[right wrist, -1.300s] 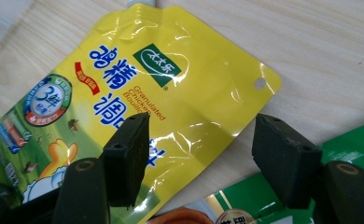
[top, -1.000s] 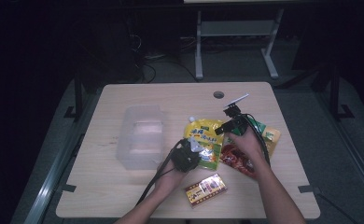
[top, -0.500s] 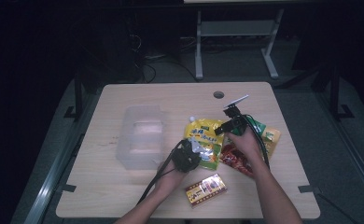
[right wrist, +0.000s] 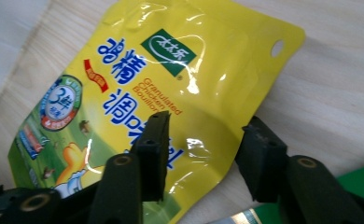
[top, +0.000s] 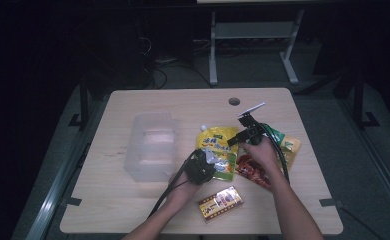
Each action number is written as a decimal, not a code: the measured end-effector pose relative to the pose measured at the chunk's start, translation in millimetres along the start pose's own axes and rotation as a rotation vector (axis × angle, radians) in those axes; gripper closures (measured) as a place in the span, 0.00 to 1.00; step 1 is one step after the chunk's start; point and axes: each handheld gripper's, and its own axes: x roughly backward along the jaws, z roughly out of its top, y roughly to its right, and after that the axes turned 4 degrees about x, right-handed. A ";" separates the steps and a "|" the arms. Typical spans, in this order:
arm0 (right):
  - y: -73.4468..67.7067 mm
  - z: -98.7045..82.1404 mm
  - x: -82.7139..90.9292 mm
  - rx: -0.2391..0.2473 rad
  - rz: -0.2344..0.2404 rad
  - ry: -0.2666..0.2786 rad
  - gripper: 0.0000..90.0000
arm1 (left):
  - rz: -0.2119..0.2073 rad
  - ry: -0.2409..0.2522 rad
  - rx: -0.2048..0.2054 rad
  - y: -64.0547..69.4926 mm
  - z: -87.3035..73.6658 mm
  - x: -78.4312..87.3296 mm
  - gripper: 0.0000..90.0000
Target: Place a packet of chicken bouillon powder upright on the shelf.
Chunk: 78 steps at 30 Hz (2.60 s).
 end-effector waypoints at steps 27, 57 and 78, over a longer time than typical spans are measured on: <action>3.3 -0.7 -4.0 0.003 -0.014 0.011 0.98 | -0.018 0.005 0.005 0.4 1.0 -0.5 0.87; -59.7 -4.8 79.1 0.220 0.012 0.227 1.00 | -0.097 0.120 0.026 6.2 -1.9 35.0 0.65; -106.9 -5.0 110.4 0.418 0.071 0.348 1.00 | -0.243 0.203 -0.049 19.6 -28.3 74.9 0.53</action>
